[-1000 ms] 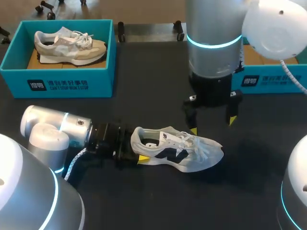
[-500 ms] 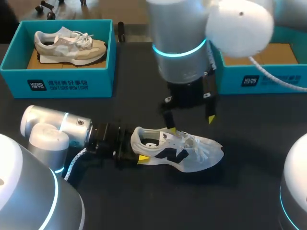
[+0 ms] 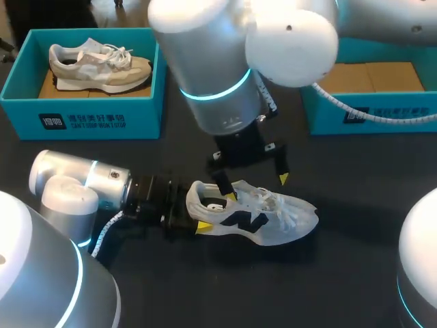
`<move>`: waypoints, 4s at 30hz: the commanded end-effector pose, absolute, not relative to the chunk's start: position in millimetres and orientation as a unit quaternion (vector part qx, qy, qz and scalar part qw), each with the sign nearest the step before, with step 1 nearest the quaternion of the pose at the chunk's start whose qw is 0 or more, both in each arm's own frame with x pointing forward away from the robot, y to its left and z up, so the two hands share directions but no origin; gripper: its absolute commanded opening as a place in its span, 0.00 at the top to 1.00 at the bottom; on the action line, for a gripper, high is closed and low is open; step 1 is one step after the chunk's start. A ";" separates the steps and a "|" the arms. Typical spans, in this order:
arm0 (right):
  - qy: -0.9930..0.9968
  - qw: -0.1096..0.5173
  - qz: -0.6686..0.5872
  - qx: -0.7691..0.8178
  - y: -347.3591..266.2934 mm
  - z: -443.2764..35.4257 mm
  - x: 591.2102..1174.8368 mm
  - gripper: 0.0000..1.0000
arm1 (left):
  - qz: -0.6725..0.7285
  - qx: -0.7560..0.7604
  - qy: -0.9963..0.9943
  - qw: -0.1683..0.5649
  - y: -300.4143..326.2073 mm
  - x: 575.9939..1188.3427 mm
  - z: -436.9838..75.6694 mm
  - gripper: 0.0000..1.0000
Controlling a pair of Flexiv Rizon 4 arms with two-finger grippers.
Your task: Take the shoe out of the shoebox, open the shoe tongue, remove and reinsert the insole, then place the shoe into the shoebox
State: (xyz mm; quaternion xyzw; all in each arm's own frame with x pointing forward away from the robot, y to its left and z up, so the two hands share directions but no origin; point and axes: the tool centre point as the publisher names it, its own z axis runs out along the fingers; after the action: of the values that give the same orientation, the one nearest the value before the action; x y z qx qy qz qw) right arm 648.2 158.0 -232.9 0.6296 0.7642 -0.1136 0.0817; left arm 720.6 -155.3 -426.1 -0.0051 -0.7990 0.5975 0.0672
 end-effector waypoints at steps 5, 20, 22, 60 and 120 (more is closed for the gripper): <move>0.762 0.102 -0.125 0.628 169.7 -232.6 648.2 0.00 | 0.597 -0.005 -0.799 0.068 -152.3 725.2 -431.2 1.00; 0.731 0.138 -0.155 0.651 188.2 -266.5 669.8 0.00 | 0.597 -0.005 -0.799 0.068 -152.3 725.2 -431.2 1.00; 0.729 0.135 -0.155 0.653 188.8 -270.8 671.9 0.00 | 0.597 -0.005 -0.799 0.068 -152.3 725.2 -431.2 1.00; 0.682 0.139 -0.185 0.693 197.5 -333.4 705.5 0.00 | 0.597 -0.005 -0.799 0.068 -152.3 725.2 -431.2 1.00; 0.682 0.024 -0.093 0.725 139.3 -308.6 679.5 0.53 | 0.597 -0.005 -0.799 0.068 -152.3 725.2 -431.2 1.00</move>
State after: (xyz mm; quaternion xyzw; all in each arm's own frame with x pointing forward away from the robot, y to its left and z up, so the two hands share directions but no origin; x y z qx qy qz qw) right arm 684.2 144.0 -310.6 0.7211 0.6803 -0.1229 0.0455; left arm 720.8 -155.1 -426.0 -0.0050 -0.7990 0.5976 0.0671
